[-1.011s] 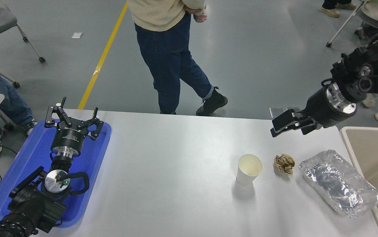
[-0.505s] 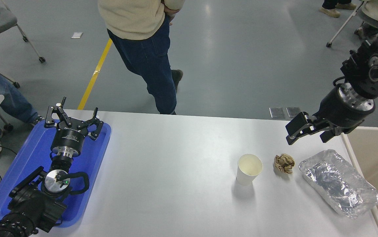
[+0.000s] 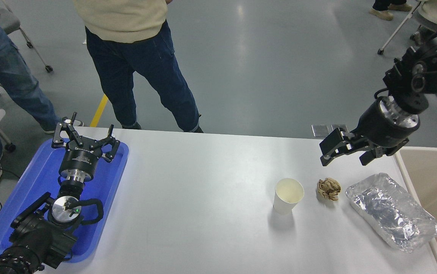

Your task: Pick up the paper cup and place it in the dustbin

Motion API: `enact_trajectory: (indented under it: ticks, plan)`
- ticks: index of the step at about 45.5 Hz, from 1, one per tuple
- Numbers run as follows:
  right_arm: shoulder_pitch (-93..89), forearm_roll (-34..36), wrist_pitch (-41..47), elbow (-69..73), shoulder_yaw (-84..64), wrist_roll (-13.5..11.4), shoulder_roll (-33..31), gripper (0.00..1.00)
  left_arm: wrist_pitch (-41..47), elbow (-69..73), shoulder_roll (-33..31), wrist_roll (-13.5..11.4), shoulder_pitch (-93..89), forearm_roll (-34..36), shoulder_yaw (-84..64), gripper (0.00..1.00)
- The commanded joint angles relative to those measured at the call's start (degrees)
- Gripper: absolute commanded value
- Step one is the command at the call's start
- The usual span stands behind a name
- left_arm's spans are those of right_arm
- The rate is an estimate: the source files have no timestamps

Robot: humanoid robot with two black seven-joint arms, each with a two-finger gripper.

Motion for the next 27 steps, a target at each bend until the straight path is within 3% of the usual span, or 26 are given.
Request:
enact_trajectory:
  ticks: [1,27]
  plan:
    - [-9.39,0.51,-3.01,-8.11,4.68,0.01,4.83,1.00,0.00,0.00,-0.01,0.00,-0.05,-0.01,0.00,1.00]
    - [-30.93,-6.51,-9.17,-22.09,13.21,0.01,6.85,1.00,0.00,0.00,-0.01,0.00,-0.05,-0.01,0.00,1.00]
